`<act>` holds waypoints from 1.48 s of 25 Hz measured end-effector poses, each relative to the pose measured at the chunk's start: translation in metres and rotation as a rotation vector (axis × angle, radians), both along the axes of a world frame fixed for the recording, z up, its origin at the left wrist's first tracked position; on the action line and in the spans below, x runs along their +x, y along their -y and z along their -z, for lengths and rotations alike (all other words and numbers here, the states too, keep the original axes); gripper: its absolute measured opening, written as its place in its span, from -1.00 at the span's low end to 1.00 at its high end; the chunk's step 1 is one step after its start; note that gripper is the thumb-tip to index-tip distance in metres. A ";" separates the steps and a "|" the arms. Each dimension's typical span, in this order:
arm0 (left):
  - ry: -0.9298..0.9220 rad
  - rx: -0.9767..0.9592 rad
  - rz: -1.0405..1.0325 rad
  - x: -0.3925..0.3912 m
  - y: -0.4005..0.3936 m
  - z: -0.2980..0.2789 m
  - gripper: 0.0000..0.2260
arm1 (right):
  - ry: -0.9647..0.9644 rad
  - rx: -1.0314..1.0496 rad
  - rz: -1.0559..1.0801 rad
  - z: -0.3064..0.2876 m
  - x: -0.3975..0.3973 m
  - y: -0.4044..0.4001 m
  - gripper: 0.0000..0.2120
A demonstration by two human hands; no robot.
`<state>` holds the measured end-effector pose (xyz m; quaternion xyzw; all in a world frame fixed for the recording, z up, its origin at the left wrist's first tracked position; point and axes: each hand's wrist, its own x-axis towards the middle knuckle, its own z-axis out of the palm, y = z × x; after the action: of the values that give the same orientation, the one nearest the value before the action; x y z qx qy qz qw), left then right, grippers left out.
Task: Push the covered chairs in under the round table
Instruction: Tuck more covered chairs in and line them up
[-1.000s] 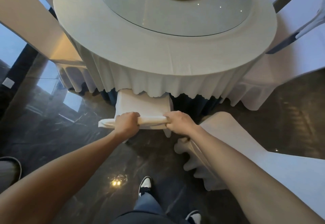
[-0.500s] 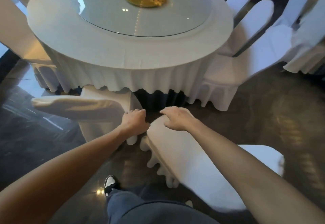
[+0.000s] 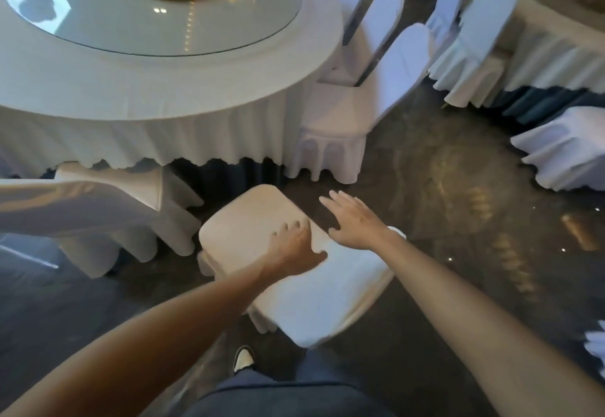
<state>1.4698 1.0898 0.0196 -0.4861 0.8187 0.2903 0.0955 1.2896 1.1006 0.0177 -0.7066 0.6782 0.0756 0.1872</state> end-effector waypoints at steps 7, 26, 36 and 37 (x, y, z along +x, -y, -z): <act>0.038 0.294 -0.015 -0.069 -0.081 0.041 -0.05 | 0.101 0.185 -0.148 0.028 -0.069 -0.074 -0.35; -0.079 0.209 -0.191 -0.022 -0.073 0.049 -0.61 | 0.010 -0.026 -0.382 0.048 -0.033 -0.041 -0.84; -0.043 0.081 -0.096 0.124 0.087 0.059 -0.55 | -0.126 -0.042 -0.279 0.042 0.115 0.088 -0.85; -0.037 0.076 -0.079 0.140 0.105 0.058 -0.57 | -0.125 -0.050 -0.260 0.042 0.130 0.102 -0.85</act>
<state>1.6095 0.9853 -0.0384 -0.5084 0.7891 0.3335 0.0871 1.4196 0.9990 -0.0246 -0.7868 0.5931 0.1260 0.1157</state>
